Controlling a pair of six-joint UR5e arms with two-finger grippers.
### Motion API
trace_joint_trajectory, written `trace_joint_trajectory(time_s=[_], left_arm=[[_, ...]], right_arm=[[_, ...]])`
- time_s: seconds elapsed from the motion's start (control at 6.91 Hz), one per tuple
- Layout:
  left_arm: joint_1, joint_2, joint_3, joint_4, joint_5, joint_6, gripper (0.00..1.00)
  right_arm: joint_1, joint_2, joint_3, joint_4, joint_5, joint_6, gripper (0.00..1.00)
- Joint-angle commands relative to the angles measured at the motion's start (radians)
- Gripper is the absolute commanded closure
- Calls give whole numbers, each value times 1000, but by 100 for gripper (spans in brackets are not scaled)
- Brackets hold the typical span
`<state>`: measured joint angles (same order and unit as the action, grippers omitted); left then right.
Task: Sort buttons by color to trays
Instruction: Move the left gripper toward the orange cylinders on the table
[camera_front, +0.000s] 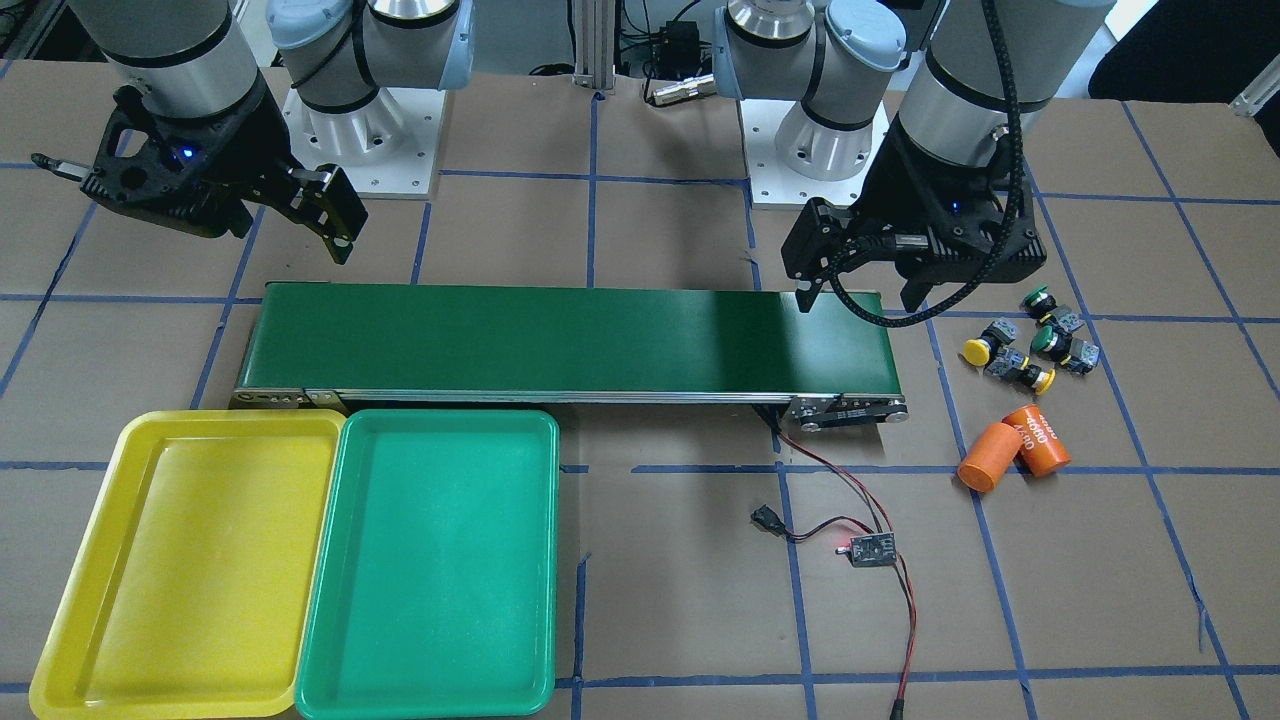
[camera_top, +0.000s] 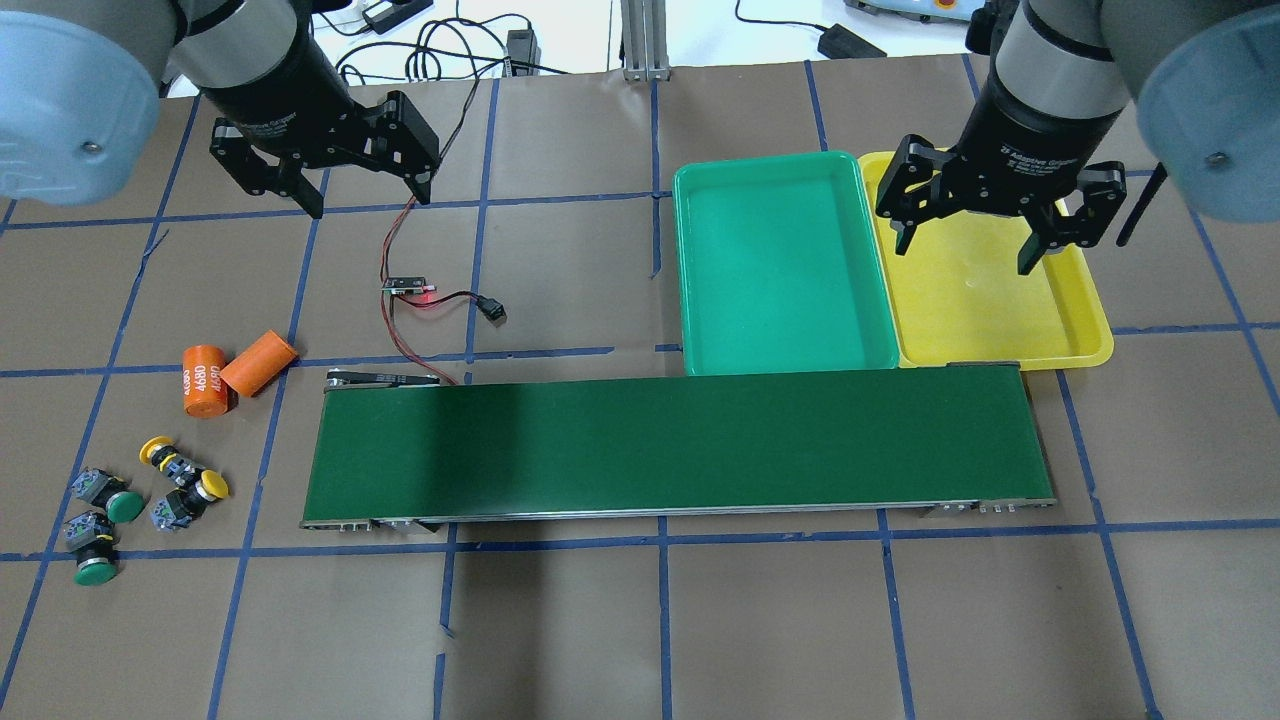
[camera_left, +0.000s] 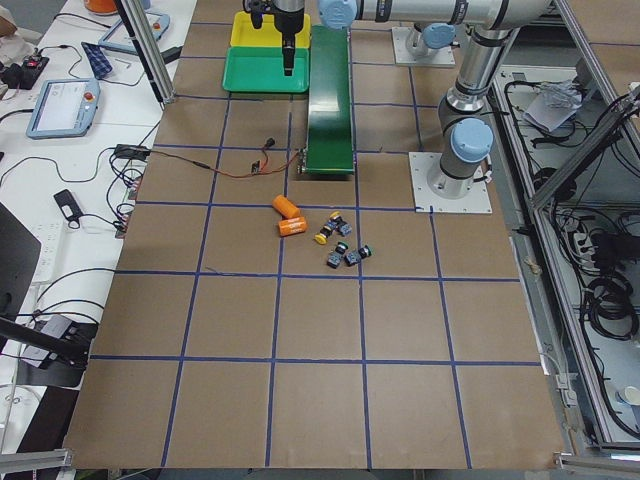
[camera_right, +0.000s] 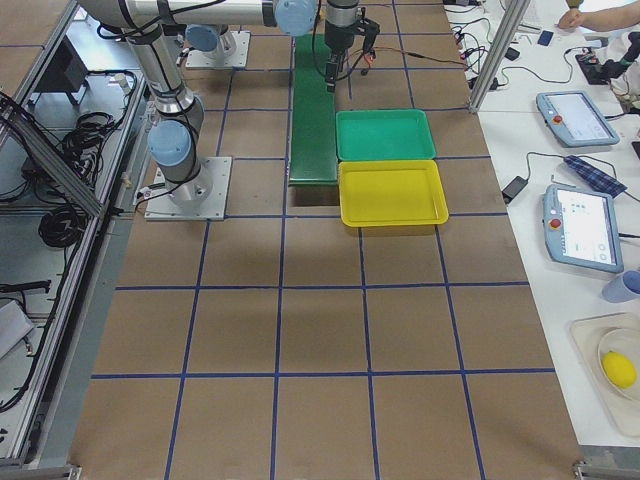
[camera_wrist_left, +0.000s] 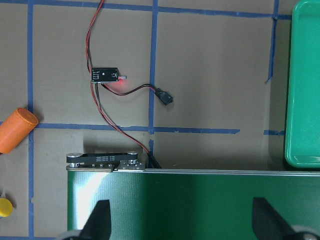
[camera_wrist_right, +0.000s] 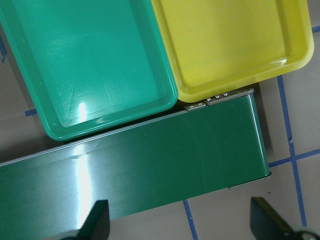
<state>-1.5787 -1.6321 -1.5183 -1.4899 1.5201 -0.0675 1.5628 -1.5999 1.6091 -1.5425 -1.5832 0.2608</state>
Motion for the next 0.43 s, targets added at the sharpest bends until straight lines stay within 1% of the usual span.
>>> trace_joint_trajectory(time_s=[0.0,0.29], left_arm=[[2,1,-3,0,0,0,0],[3,1,-3,-1,0,2,0]], right_arm=[[0,0,0,-1,2,0,0],[0,-2,-2,-4,6,0,0]])
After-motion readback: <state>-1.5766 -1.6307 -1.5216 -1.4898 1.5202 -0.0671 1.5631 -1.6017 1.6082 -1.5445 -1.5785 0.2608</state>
